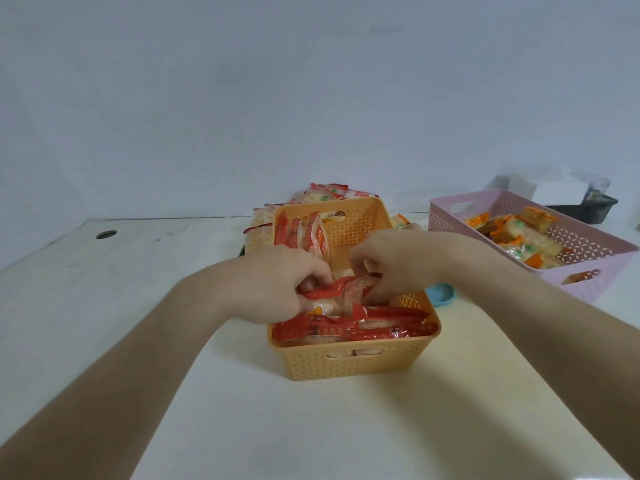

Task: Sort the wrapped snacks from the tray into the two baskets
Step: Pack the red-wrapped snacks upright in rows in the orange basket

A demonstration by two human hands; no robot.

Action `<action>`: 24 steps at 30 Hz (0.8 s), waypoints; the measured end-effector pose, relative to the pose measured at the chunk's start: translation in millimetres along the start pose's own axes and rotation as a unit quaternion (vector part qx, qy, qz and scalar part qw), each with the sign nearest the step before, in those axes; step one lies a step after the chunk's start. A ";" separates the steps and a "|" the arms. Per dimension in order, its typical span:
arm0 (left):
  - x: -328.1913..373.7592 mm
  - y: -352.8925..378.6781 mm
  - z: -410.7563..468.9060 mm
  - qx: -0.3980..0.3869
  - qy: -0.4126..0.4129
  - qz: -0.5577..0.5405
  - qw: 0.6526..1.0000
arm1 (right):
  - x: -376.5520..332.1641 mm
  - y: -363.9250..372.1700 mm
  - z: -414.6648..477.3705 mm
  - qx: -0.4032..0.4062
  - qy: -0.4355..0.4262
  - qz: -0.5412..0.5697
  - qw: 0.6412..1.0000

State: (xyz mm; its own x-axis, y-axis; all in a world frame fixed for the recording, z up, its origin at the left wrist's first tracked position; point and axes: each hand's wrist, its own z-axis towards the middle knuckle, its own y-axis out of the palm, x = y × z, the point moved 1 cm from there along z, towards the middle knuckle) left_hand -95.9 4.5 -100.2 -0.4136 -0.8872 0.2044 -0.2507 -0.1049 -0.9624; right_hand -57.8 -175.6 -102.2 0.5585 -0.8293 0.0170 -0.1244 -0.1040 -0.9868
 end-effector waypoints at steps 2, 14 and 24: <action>3.1 -1.6 0.9 -0.026 0.017 -0.015 0.999 | -1.0 -0.6 -1.5 0.008 -0.015 0.018 1.000; 16.1 19.4 27.6 0.171 0.040 0.010 0.984 | 6.6 7.7 -18.7 0.048 -0.031 0.150 0.987; 16.6 18.9 24.6 0.060 0.061 -0.028 0.996 | -5.0 -1.2 -1.7 -0.030 0.003 -0.005 1.000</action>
State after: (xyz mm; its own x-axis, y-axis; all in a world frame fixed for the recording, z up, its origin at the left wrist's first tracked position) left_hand -85.9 -23.2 -119.4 -0.5065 -0.8181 0.2723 -0.1736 -0.2126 -0.9616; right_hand -61.9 -172.2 -100.8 0.5557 -0.8309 0.0273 -0.1685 -0.1447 -0.9750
